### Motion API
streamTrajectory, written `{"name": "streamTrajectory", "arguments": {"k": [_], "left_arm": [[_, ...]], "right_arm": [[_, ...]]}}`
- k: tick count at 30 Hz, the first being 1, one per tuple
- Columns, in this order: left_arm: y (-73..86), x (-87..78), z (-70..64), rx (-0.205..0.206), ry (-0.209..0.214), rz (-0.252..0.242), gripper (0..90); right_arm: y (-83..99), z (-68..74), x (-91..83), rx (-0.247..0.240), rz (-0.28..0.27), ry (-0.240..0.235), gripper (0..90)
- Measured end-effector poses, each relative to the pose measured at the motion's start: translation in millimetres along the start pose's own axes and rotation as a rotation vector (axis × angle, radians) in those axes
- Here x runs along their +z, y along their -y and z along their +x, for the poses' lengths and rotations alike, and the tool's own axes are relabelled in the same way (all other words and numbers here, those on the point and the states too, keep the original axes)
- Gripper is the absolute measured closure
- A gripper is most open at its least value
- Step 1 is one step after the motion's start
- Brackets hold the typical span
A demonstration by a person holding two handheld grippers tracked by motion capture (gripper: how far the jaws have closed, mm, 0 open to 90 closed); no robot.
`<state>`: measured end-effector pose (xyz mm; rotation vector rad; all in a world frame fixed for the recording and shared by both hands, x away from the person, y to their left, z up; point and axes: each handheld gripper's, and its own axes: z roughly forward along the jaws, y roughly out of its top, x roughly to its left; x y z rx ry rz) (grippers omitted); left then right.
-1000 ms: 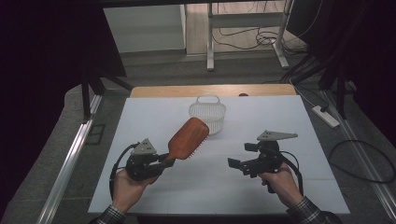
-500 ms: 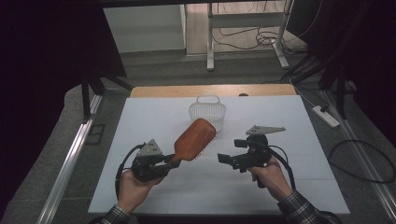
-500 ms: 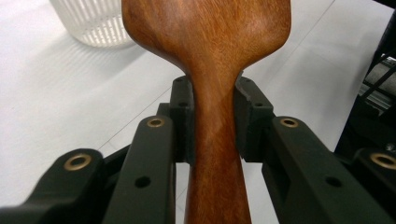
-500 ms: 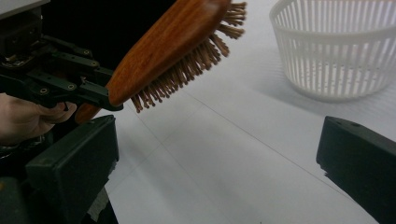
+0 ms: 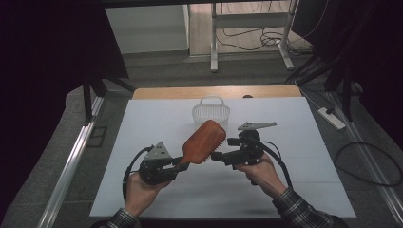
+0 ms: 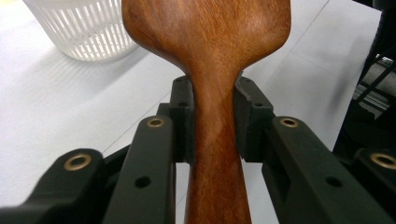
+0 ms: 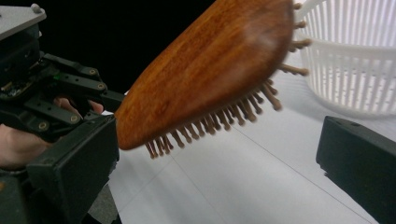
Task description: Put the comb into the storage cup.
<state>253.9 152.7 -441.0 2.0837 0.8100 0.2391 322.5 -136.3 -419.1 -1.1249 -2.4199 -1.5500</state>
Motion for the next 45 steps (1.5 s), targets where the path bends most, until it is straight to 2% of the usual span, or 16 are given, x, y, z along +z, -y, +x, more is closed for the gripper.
{"name": "streamTrajectory", "arguments": {"k": [15, 21, 28, 34, 39, 42, 45], "left_arm": [[-2.7, 3.3, -5.3, 0.015, 0.000, -0.030, 71.4], [-3.0, 4.0, -7.1, 0.024, -0.001, -0.039, 71.4], [-2.7, 4.7, -7.7, 0.026, 0.001, -0.045, 71.4], [-2.1, 6.8, -6.3, 0.022, 0.006, -0.036, 71.3], [-1.8, 10.3, -4.3, 0.018, 0.017, -0.020, 71.5], [-1.7, 15.3, -4.1, 0.017, 0.023, 0.009, 71.6], [-1.1, 21.2, -3.5, 0.020, 0.023, 0.043, 71.4]], "right_arm": [[-15.3, 6.4, 22.0, 0.038, 0.017, -0.037, 1.6], [-17.7, 5.0, 26.7, 0.063, 0.011, -0.044, 8.5], [-18.4, 2.1, 28.5, 0.110, -0.002, -0.080, 18.3], [-18.0, -2.6, 27.5, 0.189, -0.015, -0.121, 29.3], [-17.3, -9.4, 23.8, 0.293, -0.051, -0.176, 40.8], [-16.6, -13.9, 22.7, 0.348, -0.045, -0.207, 46.5], [-15.7, -11.6, 23.2, 0.338, -0.033, -0.195, 50.3]]}}
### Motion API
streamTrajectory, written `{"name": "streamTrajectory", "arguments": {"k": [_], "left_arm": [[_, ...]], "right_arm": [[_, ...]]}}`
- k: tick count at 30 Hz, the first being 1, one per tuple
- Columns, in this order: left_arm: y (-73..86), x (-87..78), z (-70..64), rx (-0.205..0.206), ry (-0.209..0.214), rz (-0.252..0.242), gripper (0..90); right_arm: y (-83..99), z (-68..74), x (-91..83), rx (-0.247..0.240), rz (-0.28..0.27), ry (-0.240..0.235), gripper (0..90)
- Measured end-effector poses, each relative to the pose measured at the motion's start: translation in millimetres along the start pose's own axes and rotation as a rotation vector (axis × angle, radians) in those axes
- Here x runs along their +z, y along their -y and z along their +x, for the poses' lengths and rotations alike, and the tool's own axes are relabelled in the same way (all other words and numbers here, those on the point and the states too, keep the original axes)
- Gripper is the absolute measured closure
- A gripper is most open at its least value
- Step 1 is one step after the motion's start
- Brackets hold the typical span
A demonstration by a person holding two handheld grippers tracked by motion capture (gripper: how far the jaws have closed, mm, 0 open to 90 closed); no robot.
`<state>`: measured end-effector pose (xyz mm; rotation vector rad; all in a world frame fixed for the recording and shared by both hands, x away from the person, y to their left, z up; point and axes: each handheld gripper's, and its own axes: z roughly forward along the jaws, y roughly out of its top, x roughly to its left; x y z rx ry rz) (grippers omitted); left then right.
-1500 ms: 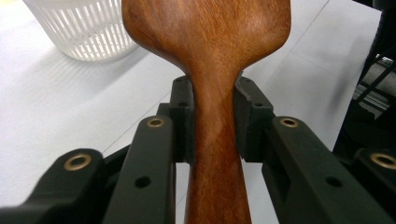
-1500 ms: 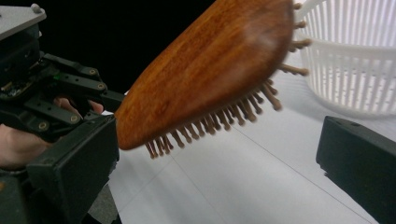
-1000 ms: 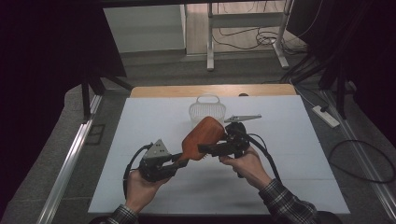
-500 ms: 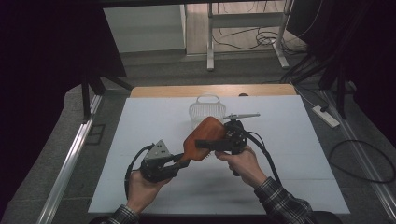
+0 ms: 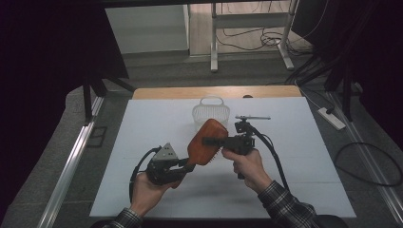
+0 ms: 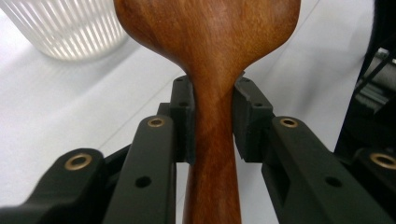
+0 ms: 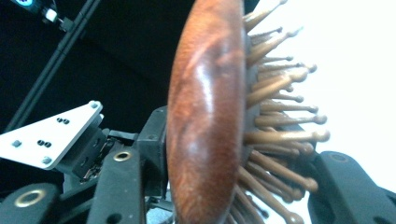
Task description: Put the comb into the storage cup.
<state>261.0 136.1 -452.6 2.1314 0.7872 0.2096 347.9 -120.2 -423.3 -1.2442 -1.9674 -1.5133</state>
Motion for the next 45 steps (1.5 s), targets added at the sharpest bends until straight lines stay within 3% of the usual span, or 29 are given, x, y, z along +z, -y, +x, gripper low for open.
{"name": "streamTrajectory", "arguments": {"k": [5, 9, 20, 29, 36, 38, 45], "left_arm": [[1.2, 4.4, 3.1, -0.013, 0.023, 0.019, 69.2], [1.3, 3.5, 4.1, -0.016, 0.024, 0.017, 60.5], [4.1, 4.2, 6.6, -0.001, 0.019, 0.035, 39.0], [12.0, -2.0, 14.9, -0.044, 0.013, 0.025, 24.3], [18.9, -6.9, 21.0, -0.081, 0.035, 0.018, 13.5], [20.7, -9.9, 22.7, -0.100, 0.026, 0.014, 10.0], [27.5, -21.7, 25.3, -0.107, -0.024, 0.015, 2.9]], "right_arm": [[2.2, 2.5, 1.4, -0.024, 0.017, 0.016, 53.3], [2.5, 3.6, 2.0, -0.056, 0.016, 0.048, 53.8], [1.2, 8.0, -1.6, -0.100, -0.002, 0.054, 53.9], [-0.1, 8.5, -4.1, -0.122, -0.013, 0.063, 53.8], [-2.6, 9.3, -7.5, -0.147, -0.022, 0.085, 53.8], [-3.7, 9.2, -8.9, -0.150, -0.027, 0.090, 53.8], [-8.1, 9.7, -14.1, -0.157, -0.038, 0.097, 53.8]]}}
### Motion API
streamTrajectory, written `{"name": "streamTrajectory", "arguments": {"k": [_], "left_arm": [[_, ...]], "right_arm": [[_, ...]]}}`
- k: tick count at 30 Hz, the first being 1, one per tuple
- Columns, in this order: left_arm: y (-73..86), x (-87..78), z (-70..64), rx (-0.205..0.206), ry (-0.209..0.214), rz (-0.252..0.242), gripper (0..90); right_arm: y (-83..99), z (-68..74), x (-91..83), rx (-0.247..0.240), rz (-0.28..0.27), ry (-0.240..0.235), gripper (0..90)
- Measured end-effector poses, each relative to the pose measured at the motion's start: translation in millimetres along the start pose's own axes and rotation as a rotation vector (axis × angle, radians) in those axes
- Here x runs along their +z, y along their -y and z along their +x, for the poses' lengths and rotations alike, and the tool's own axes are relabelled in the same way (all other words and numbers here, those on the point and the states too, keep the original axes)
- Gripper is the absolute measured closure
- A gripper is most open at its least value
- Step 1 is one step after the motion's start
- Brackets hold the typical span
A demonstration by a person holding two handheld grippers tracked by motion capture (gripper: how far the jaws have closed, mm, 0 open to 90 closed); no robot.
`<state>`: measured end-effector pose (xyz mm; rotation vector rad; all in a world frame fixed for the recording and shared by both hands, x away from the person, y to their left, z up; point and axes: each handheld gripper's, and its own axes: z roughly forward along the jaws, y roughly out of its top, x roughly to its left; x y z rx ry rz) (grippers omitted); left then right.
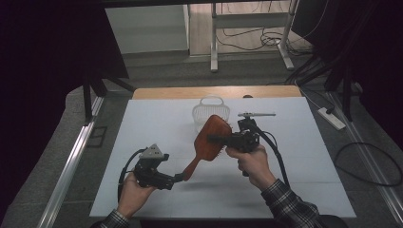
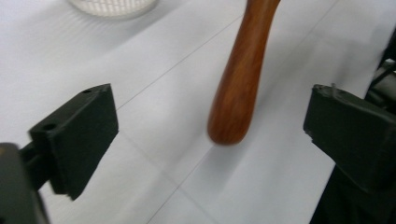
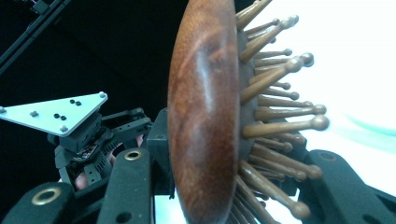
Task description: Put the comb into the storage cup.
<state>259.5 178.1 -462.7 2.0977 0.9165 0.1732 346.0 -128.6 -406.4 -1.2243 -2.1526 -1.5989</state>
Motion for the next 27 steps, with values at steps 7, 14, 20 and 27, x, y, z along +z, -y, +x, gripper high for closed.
{"name": "streamTrajectory", "arguments": {"k": [7, 14, 20, 27], "left_arm": [[8.2, -11.5, 5.0, -0.023, -0.002, -0.039, 0.3], [17.2, -19.9, 4.5, -0.029, -0.004, -0.051, 0.0], [26.8, -27.9, 1.9, -0.027, -0.032, -0.033, 0.0], [37.2, -37.7, 2.9, -0.056, -0.043, -0.045, 0.0]], "right_arm": [[-4.0, 0.2, -4.0, -0.008, -0.015, 0.003, 53.8], [-8.1, 0.0, -6.8, -0.014, -0.023, 0.007, 53.8], [-12.6, 0.3, -9.3, -0.023, -0.036, 0.012, 53.8], [-18.3, -0.7, -10.5, -0.024, -0.049, 0.019, 53.8]]}}
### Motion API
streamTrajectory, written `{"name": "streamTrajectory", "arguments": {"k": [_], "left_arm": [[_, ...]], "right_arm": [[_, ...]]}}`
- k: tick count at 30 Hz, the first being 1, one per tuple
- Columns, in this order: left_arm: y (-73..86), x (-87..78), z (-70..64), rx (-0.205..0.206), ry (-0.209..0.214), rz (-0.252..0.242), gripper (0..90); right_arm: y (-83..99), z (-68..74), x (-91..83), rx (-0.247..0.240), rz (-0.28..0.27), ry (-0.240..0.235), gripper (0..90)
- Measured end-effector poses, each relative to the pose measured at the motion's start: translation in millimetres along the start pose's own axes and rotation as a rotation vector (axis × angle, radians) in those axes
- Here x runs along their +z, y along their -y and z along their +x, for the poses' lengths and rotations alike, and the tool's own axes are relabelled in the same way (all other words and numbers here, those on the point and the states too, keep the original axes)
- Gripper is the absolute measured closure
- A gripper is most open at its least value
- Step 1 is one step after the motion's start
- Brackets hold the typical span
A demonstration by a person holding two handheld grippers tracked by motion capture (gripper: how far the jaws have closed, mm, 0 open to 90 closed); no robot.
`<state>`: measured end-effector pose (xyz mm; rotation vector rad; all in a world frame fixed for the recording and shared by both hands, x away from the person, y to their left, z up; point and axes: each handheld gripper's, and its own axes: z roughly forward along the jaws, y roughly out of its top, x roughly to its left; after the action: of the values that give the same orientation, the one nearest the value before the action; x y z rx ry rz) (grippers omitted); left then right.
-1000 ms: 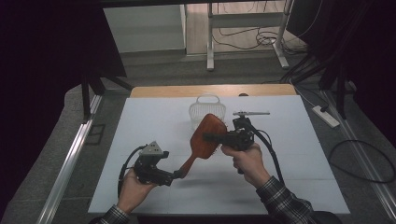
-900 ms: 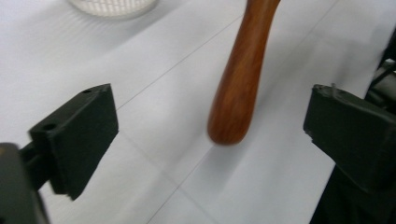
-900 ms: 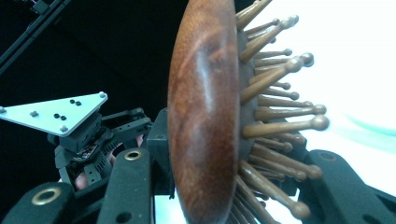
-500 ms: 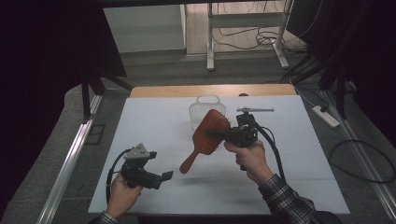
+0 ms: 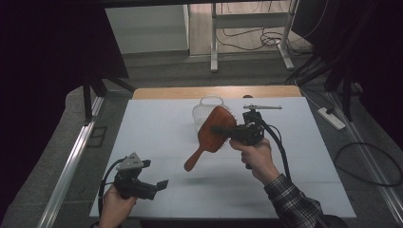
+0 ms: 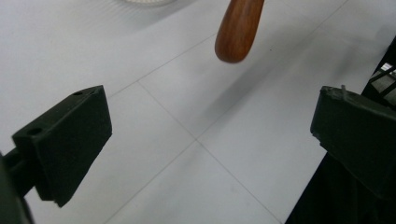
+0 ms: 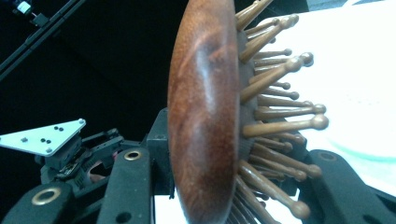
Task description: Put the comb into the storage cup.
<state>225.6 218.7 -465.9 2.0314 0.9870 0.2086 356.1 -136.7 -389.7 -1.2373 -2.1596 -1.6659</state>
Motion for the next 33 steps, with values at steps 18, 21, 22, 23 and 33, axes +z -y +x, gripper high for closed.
{"name": "streamTrajectory", "arguments": {"k": [18, 21, 22, 23, 33], "left_arm": [[24.0, -23.3, 4.8, -0.057, -0.045, -0.020, 0.0], [27.7, -26.7, 5.1, -0.060, -0.051, -0.018, 0.0], [27.7, -26.7, 5.1, -0.060, -0.051, -0.018, 0.0], [28.8, -27.4, 5.1, -0.062, -0.051, -0.018, 0.0], [36.8, -34.1, 7.6, -0.090, -0.044, -0.015, 0.0]], "right_arm": [[-25.2, -2.7, -0.8, -0.015, -0.049, 0.039, 53.8], [-30.3, -4.5, -0.8, -0.017, -0.059, 0.050, 53.7], [-30.3, -4.5, -0.8, -0.017, -0.059, 0.050, 53.7], [-33.5, -5.0, -0.8, -0.016, -0.062, 0.055, 53.8], [-46.5, -8.5, -0.8, -0.021, -0.077, 0.083, 53.8]]}}
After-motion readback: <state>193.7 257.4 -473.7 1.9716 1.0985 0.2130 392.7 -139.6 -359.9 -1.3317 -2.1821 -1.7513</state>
